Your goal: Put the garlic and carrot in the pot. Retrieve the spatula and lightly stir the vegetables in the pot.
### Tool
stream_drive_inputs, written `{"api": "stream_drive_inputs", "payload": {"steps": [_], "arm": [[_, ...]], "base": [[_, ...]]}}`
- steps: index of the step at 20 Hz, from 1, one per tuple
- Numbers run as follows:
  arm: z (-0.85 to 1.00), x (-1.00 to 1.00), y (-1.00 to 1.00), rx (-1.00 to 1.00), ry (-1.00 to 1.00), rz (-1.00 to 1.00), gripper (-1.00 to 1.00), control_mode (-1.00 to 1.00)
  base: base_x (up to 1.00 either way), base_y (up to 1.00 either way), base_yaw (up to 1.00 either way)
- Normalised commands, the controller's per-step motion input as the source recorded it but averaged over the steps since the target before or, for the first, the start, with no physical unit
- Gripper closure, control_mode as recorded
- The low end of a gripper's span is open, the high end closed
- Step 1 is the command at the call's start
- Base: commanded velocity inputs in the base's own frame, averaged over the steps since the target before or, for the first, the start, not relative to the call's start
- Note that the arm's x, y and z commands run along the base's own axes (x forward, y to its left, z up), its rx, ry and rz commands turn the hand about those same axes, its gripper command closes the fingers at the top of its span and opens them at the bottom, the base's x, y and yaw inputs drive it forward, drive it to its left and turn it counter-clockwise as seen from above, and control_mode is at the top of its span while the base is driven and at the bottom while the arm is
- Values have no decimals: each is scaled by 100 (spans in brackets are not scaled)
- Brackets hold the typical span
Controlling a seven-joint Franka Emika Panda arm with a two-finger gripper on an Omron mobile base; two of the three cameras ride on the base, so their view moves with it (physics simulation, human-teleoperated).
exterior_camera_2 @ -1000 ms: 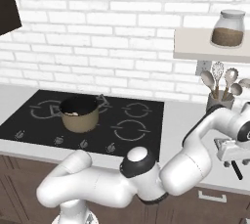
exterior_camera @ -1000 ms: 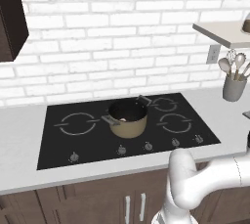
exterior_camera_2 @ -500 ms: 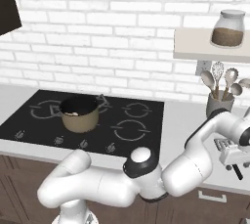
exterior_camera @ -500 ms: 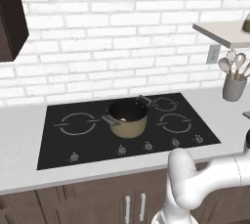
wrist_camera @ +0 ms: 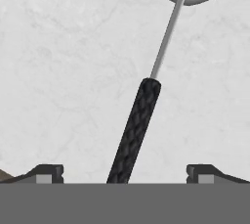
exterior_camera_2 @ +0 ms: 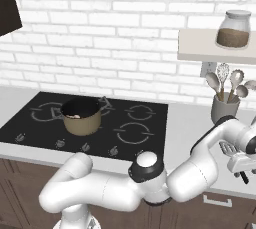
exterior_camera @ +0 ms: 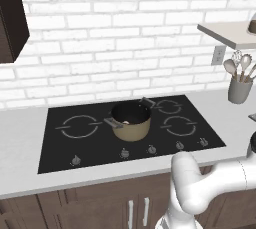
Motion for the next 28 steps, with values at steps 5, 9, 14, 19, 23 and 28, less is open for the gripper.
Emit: {"api": "stream_drive_inputs", "payload": {"steps": [5, 9, 14, 19, 23, 28], "arm": [[-23, 3, -4, 0, -3, 0, -100, -100], [-47, -2, 9, -2, -4, 0, 100, -100], [-58, -21, 53, -10, -14, 1, 100, -100], [-67, -31, 100, -10, -25, 0, 100, -100], [-38, -21, 100, -2, -19, 0, 100, -100], [43, -4, 64, 0, 5, 0, 100, -100]], "base": [[0, 0, 0], [0, 0, 0], [0, 0, 0], [0, 0, 0], [0, 0, 0], [0, 0, 0]]}}
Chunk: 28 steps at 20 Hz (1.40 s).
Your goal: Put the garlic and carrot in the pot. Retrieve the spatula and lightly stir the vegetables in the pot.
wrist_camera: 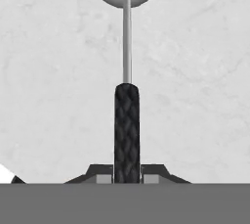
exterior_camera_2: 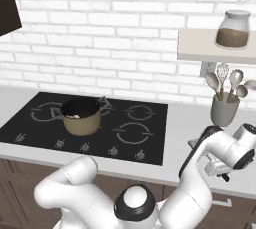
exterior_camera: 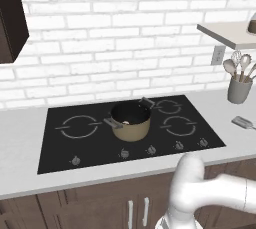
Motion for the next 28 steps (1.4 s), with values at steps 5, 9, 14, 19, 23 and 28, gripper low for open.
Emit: {"api": "stream_drive_inputs", "payload": {"steps": [5, 9, 14, 19, 23, 28], "arm": [[67, -16, 98, 0, 10, 0, 100, -100], [90, -34, 79, -13, -1, 8, 100, -100], [95, -32, 80, -22, 0, 19, 100, -100], [94, -18, 81, -20, 0, 31, 100, -100], [79, 1, 73, -8, 0, 44, 100, -100], [59, 14, 59, -4, -7, 62, 100, -100]], "base": [[0, 0, 0], [0, 0, 0], [0, 0, 0], [0, 0, 0], [0, 0, 0], [0, 0, 0]]}}
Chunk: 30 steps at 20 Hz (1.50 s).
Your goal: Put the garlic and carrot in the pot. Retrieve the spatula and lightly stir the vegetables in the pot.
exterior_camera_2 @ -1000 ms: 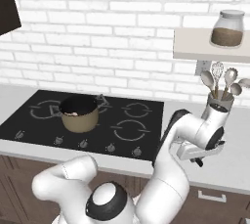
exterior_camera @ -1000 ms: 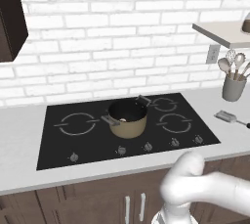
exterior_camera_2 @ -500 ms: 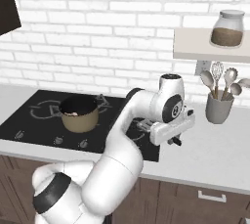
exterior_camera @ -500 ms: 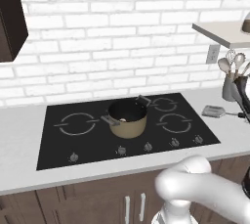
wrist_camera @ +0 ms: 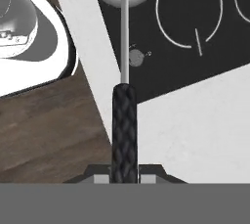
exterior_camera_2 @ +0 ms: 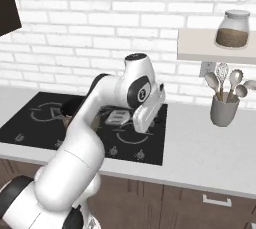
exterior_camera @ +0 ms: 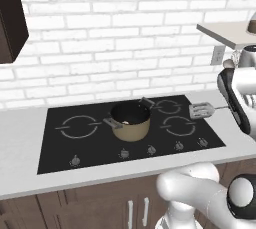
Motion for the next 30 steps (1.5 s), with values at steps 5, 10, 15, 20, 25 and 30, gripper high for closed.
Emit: {"api": "stream_drive_inputs", "payload": {"steps": [5, 10, 15, 20, 25, 30], "arm": [[49, 3, 65, -18, -18, 55, 100, -100], [33, 0, 76, -27, -45, 37, 100, -100], [28, 9, 57, -16, -22, 18, 100, -100], [83, 0, 17, -10, 0, 20, 100, -100], [91, 5, 14, -10, 0, 30, 100, -100], [43, 10, 51, -21, -7, 42, 100, -100]], "base": [[0, 0, 0], [0, 0, 0], [0, 0, 0], [0, 0, 0], [0, 0, 0], [0, 0, 0]]}}
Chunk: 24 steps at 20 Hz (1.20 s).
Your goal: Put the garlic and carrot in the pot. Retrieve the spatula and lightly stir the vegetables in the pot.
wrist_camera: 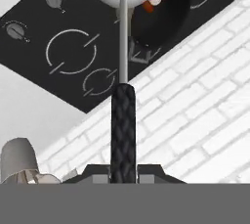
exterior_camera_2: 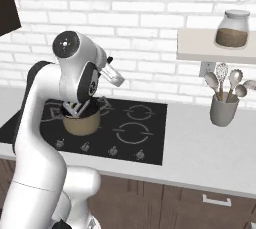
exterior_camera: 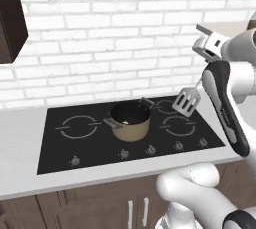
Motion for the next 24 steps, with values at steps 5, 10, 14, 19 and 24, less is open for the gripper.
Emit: {"api": "stream_drive_inputs", "payload": {"steps": [5, 10, 14, 19, 24], "arm": [[9, 16, 53, -14, -8, 49, 100, -100], [0, 31, 57, -4, -2, 40, 100, -100], [0, 26, 57, 0, -5, 29, 100, -100], [-9, 23, 39, 3, -12, 27, 100, -100], [-23, 19, 26, 8, -24, 31, 100, -100]], "base": [[0, 0, 0], [0, 0, 0], [0, 0, 0], [0, 0, 0], [0, 0, 0]]}}
